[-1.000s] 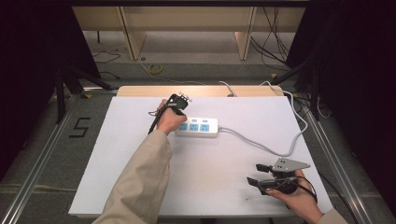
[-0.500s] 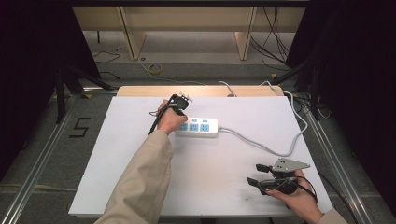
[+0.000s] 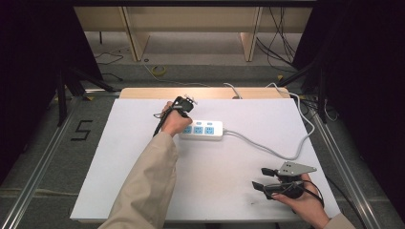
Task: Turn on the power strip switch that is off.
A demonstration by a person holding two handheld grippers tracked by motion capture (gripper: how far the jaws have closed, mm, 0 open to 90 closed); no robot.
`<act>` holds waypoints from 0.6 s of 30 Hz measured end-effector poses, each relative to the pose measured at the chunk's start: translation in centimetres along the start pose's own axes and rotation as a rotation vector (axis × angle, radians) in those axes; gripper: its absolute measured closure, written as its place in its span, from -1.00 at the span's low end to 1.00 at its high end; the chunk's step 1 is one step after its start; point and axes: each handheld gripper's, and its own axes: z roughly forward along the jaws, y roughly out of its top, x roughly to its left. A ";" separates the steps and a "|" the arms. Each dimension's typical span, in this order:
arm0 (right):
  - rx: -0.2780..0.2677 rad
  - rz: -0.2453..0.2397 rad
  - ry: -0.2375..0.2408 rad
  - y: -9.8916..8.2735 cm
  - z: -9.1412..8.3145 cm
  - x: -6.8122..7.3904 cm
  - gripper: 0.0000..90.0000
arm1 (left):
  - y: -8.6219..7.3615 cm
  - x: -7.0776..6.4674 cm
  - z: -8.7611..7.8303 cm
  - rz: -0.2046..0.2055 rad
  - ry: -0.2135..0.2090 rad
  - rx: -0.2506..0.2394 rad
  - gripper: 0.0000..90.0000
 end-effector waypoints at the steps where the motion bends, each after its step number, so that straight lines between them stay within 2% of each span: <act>1: 0.000 0.001 0.000 0.0 0.0 0.0 -0.26 | 0.0 0.0 0.0 0.004 0.001 0.002 1.00; 4: 0.000 0.000 0.001 0.0 0.0 0.0 -0.26 | 0.1 0.0 0.0 0.007 -0.001 0.014 1.00; 8: 0.000 0.000 0.001 0.0 0.0 0.0 -0.26 | 0.2 0.2 0.1 -0.010 -0.008 0.022 1.00; 9: 0.000 0.000 0.001 0.0 0.0 0.0 -0.26 | 0.2 0.3 0.1 0.000 0.008 0.035 1.00; 12: -0.002 0.001 0.001 0.0 0.0 0.0 -0.26 | 0.3 0.3 0.1 -0.006 0.005 0.043 1.00; 16: -0.001 0.001 0.002 0.0 0.0 0.0 -0.26 | 0.3 0.0 0.1 0.016 0.022 0.043 1.00; 18: 0.000 -0.002 0.003 0.0 0.0 0.0 -0.26 | 0.3 0.0 0.1 0.013 0.024 0.044 1.00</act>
